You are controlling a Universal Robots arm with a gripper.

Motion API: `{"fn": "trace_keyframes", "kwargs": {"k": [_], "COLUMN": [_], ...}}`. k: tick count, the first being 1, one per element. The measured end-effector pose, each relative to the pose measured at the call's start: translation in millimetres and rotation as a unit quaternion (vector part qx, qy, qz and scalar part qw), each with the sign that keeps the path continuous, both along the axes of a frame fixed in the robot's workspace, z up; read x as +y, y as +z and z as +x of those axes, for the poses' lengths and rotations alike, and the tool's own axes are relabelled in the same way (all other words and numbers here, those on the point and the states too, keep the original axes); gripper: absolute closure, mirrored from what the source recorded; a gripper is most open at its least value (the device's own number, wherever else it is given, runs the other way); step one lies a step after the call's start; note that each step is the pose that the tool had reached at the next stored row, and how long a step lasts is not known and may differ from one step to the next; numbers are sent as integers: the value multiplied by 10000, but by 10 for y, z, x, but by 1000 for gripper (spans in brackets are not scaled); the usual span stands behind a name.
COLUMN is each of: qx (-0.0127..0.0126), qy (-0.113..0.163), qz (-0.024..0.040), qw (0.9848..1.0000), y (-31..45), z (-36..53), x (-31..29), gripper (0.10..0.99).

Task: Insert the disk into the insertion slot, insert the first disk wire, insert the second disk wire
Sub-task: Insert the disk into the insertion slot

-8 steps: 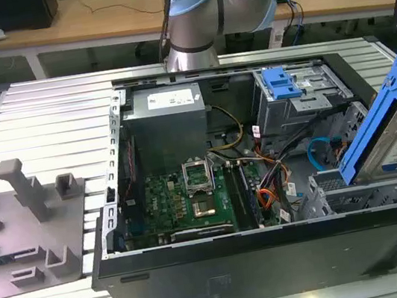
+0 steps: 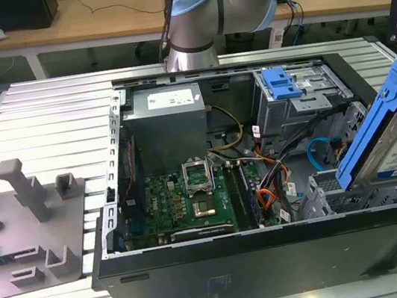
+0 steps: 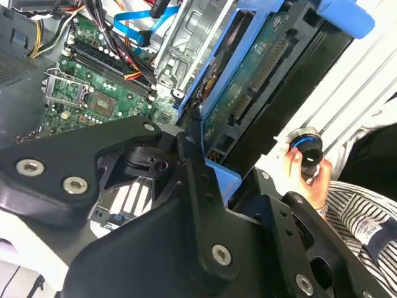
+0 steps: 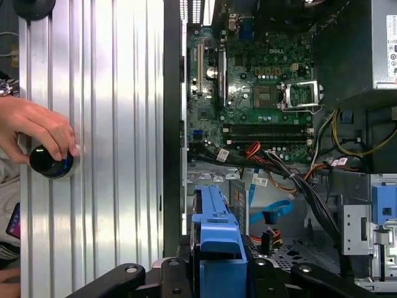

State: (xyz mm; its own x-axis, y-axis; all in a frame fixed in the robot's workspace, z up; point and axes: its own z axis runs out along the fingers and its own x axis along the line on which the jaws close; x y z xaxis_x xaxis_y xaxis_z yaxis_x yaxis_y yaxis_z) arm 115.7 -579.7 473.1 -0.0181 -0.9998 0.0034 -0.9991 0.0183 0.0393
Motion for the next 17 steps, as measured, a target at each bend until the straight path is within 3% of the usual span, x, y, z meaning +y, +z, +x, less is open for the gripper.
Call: {"fn": "trace_keyframes", "kwargs": {"k": [6,10,13,15,17], "qx": [0,0,0,0,0], "qy": [0,0,0,1,2], "qz": [1,1,1,2,3], "qw": [10000,10000,10000,10000,10000], "y": [-128,-183,-223,-263,-291], "z": [10,21,21,21,21], "x": [7,126,275,316,320], "gripper": [722,722,722,722,722]}}
